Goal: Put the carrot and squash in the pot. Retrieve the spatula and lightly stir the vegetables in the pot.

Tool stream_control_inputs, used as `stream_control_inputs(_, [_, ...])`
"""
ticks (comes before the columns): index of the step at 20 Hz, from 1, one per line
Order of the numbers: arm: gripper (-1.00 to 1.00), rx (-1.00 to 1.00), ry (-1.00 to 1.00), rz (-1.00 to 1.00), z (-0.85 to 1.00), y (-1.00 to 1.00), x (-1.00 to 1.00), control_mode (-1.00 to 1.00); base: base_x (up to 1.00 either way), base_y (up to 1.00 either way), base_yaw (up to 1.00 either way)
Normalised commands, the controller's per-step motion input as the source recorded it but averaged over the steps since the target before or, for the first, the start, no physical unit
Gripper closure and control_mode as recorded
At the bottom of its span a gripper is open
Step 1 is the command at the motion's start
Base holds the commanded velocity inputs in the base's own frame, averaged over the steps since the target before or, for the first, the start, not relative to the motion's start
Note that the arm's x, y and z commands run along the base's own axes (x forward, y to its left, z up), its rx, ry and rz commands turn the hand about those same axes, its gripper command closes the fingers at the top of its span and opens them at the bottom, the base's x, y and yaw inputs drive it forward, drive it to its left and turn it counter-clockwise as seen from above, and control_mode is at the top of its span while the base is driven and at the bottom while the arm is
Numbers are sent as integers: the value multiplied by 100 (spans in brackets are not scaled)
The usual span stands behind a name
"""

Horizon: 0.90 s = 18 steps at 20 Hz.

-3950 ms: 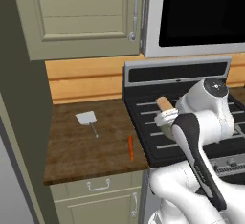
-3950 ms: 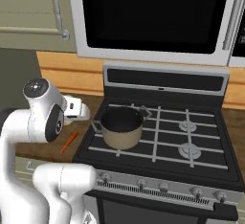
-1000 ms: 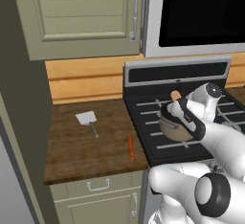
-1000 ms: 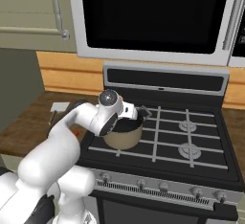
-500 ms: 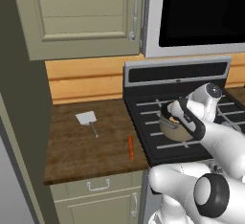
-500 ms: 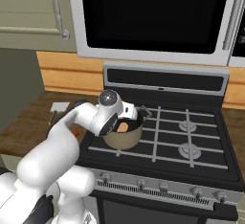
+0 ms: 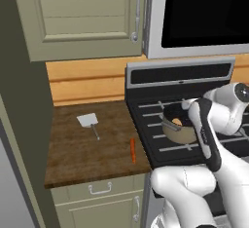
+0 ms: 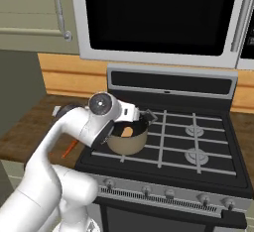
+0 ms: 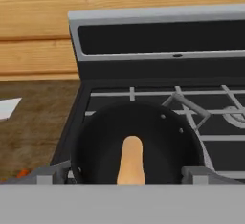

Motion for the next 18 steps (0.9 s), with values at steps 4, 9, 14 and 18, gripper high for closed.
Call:
stream_control_inputs(4, [-100,0,14,-5,100,66,-92,-100,0,0,0])
stream_control_inputs(9, [-100,-2,33,-8,93,100,-79,-100,0,0,0])
stream_control_inputs(14, [-100,-2,38,-7,8,93,-49,-100,0,0,0])
stream_control_inputs(18, [-100,0,21,-7,-56,62,-11,-100,0,0,0])
